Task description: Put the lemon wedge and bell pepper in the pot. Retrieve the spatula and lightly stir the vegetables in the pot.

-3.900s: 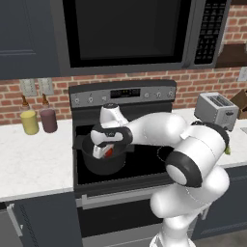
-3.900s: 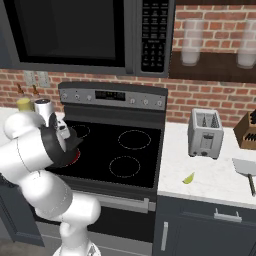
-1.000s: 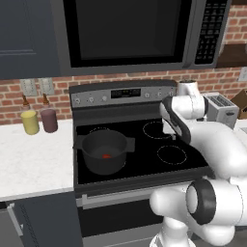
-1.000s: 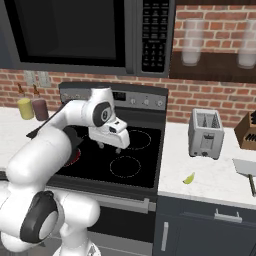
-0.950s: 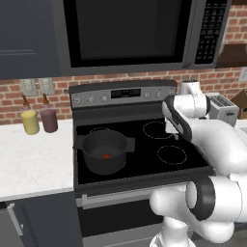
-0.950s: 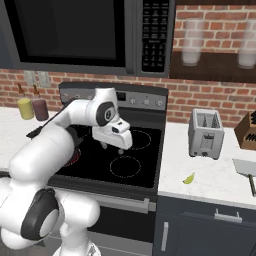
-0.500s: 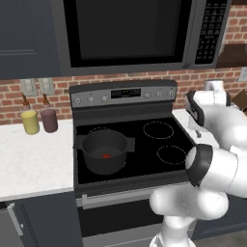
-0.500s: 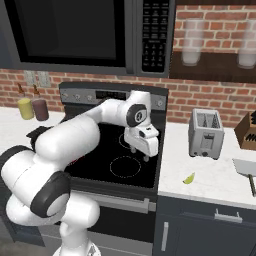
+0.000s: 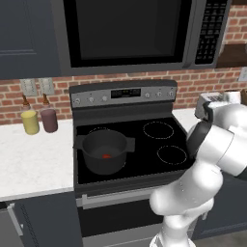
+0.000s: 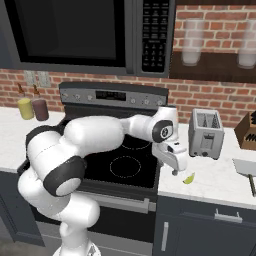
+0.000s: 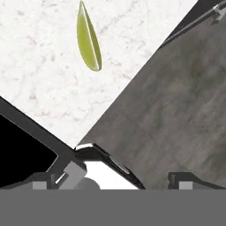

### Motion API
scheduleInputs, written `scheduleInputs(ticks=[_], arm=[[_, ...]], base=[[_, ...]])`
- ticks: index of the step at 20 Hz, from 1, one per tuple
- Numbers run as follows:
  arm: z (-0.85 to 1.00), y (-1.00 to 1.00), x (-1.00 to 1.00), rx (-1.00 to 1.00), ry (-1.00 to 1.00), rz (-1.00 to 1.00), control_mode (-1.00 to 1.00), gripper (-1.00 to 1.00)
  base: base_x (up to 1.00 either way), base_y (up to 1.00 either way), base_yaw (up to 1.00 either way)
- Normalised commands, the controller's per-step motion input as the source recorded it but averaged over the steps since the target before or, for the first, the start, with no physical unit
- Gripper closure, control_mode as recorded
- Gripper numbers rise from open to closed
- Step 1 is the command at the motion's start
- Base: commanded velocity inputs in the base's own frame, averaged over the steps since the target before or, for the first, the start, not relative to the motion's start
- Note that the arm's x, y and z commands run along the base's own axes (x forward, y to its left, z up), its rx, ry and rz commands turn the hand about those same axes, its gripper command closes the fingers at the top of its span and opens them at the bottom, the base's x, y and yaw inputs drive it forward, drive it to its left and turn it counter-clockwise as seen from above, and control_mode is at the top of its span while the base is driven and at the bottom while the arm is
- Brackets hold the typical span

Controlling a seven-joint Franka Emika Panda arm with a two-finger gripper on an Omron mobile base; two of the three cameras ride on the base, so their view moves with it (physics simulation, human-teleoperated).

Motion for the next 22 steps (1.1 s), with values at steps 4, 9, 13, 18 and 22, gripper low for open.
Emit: scheduleInputs(ticks=[4, 9, 13, 18, 22], arm=[[-0.5, -0.71, 0.35, -0.1, 0.0, 0.0, -1.0, -1.0], [-0.3, -0.34, 0.57, -0.03, 0.04, 0.0, -1.0, -1.0], [-0.12, -0.04, 0.38, 0.02, 0.02, 0.01, -1.0, -1.0], [-0.16, -0.2, 0.34, 0.06, 0.0, 0.0, -1.0, -1.0], [-0.17, -0.42, 0.27, 0.1, 0.0, 0.0, -1.0, -1.0]], base=[[0.0, 0.0, 0.0], [0.0, 0.0, 0.0], [0.0, 0.0, 0.0], [0.0, 0.0, 0.0], [0.0, 0.0, 0.0]])
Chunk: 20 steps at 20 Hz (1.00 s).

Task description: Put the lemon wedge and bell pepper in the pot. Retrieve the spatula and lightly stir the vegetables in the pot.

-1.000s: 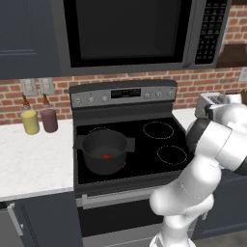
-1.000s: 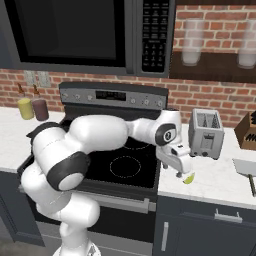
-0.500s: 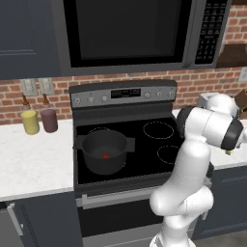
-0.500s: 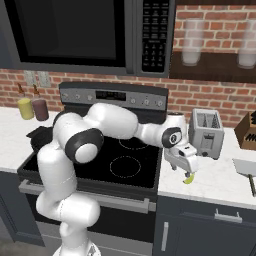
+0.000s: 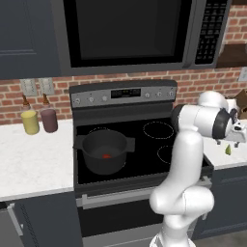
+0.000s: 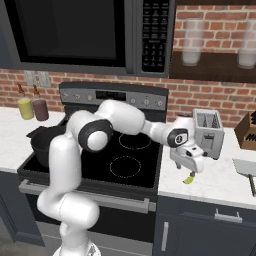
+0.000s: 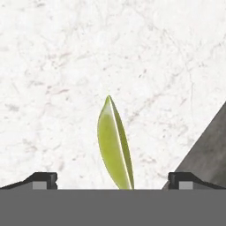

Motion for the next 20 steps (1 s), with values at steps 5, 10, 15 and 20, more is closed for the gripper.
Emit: scheduleInputs(ticks=[5, 10, 15, 20], arm=[[-0.2, -0.43, 0.16, 0.1, 0.0, 0.0, -1.0, -1.0], [-0.22, -0.12, 0.02, 0.06, 0.0, 0.0, -1.0, -1.0], [-0.2, 0.0, 0.0, 0.06, 0.0, 0.0, -1.0, -1.0], [-0.16, 0.0, 0.0, 0.07, 0.0, 0.01, -1.0, -1.0]], base=[[0.0, 0.0, 0.0], [0.0, 0.0, 0.0], [0.0, 0.0, 0.0], [0.0, 0.0, 0.0]])
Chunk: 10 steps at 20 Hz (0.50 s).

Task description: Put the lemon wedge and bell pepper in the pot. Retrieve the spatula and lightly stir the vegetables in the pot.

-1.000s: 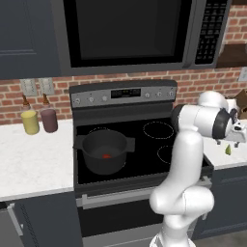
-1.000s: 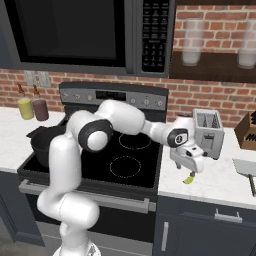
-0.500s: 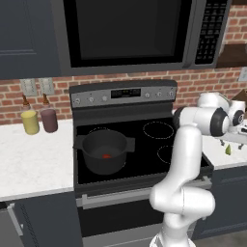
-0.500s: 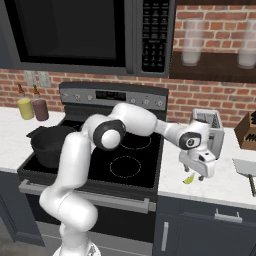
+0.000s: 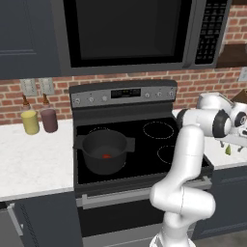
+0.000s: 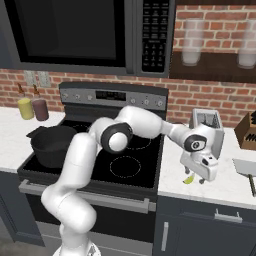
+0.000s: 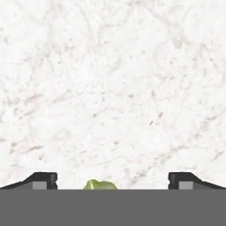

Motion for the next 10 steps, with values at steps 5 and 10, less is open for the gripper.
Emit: scheduleInputs(ticks=[5, 10], arm=[[-0.12, 0.08, 0.0, 0.06, 0.0, 0.0, -1.0, -1.0], [-0.02, 0.38, -0.09, 0.0, 0.0, 0.0, -1.0, -1.0]], base=[[0.0, 0.0, 0.0], [0.0, 0.0, 0.0]])
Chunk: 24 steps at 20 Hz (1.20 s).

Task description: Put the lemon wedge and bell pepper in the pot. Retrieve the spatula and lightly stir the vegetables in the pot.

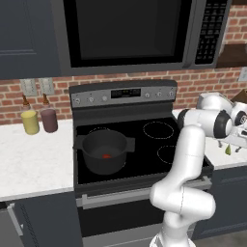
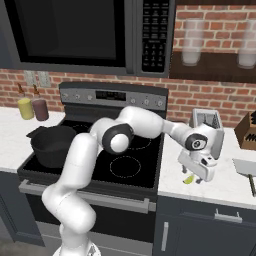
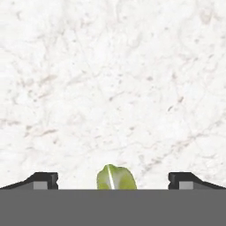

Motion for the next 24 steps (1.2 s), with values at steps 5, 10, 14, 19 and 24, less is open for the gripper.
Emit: scheduleInputs(ticks=[5, 10, 14, 19, 24], arm=[[-0.06, 0.53, -0.23, 0.0, 0.0, 0.0, -1.0, -1.0], [-0.18, 0.24, -0.04, 0.0, 0.04, 0.0, -1.0, -1.0], [-0.27, 0.0, -0.05, 0.0, 0.09, 0.0, -1.0, -1.0], [-0.27, -0.02, 0.07, 0.0, 0.02, 0.0, -1.0, 1.0], [-0.3, -0.21, 0.07, 0.0, 0.06, 0.0, -1.0, 1.0]], base=[[0.0, 0.0, 0.0], [0.0, 0.0, 0.0], [0.0, 0.0, 0.0], [0.0, 0.0, 0.0], [0.0, 0.0, 0.0]])
